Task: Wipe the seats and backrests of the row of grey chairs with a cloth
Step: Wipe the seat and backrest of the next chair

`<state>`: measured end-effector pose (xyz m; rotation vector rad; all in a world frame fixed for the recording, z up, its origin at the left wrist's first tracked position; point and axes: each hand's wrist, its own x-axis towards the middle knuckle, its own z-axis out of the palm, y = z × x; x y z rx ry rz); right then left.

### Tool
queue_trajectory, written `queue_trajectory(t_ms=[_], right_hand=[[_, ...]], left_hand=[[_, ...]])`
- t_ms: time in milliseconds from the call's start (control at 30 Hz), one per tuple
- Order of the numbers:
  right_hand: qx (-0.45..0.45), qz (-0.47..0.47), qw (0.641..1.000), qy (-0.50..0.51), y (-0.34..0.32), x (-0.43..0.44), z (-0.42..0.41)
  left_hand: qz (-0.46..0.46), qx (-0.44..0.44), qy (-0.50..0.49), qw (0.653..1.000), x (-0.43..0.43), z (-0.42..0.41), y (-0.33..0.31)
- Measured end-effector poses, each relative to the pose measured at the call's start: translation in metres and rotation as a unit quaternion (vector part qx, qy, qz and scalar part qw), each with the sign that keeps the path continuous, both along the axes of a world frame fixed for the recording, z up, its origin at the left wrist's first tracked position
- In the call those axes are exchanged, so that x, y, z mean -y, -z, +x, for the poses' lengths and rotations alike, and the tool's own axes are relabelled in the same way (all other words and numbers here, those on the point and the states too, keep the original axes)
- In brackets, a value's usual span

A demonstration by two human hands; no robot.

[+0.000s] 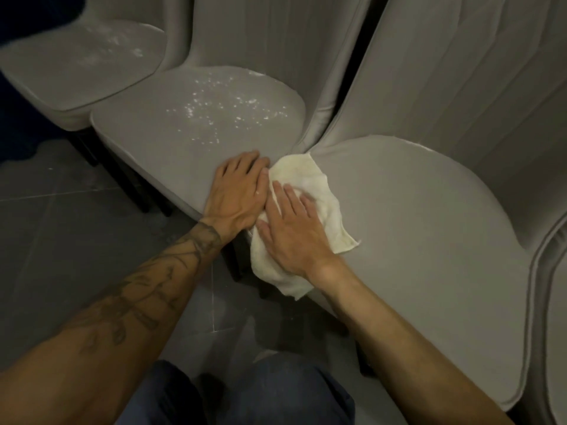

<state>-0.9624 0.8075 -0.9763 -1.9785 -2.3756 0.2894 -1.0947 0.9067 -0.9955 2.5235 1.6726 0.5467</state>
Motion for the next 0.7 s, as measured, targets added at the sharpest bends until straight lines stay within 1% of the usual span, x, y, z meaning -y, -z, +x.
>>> queue_trajectory(t_ms=[67,133,200,267,333,400,467,600,700], right_hand=[[-0.004,0.001,1.0,-0.021,0.001,0.009,0.01],[-0.014,0.008,0.999,-0.04,0.006,0.035,0.027],[0.0,0.012,0.999,-0.033,0.012,0.051,0.033],[0.005,0.021,1.0,-0.016,0.015,0.037,0.019],[0.001,0.029,1.0,-0.003,0.013,0.011,-0.004],[-0.008,0.031,0.999,-0.01,0.011,-0.004,-0.015],[-0.011,0.03,0.999,-0.021,0.011,0.002,-0.008],[-0.003,0.049,0.999,-0.022,0.017,0.032,0.003],[-0.027,0.038,0.999,0.005,0.017,0.003,-0.009]], left_hand=[[0.001,0.006,-0.003,1.0,0.001,0.001,-0.001],[0.004,0.01,-0.006,1.0,0.002,0.002,-0.002],[0.002,0.013,-0.006,1.0,0.005,0.003,-0.003],[-0.002,0.013,-0.006,1.0,0.006,0.002,-0.005],[-0.022,0.031,-0.008,0.999,0.004,0.001,-0.009],[-0.052,0.055,-0.014,0.997,0.002,0.0,-0.012],[-0.061,0.064,-0.011,0.996,0.0,-0.001,-0.015],[-0.033,0.032,0.022,0.999,-0.003,-0.016,-0.017],[-0.023,0.027,0.038,0.999,-0.003,-0.031,-0.015]])
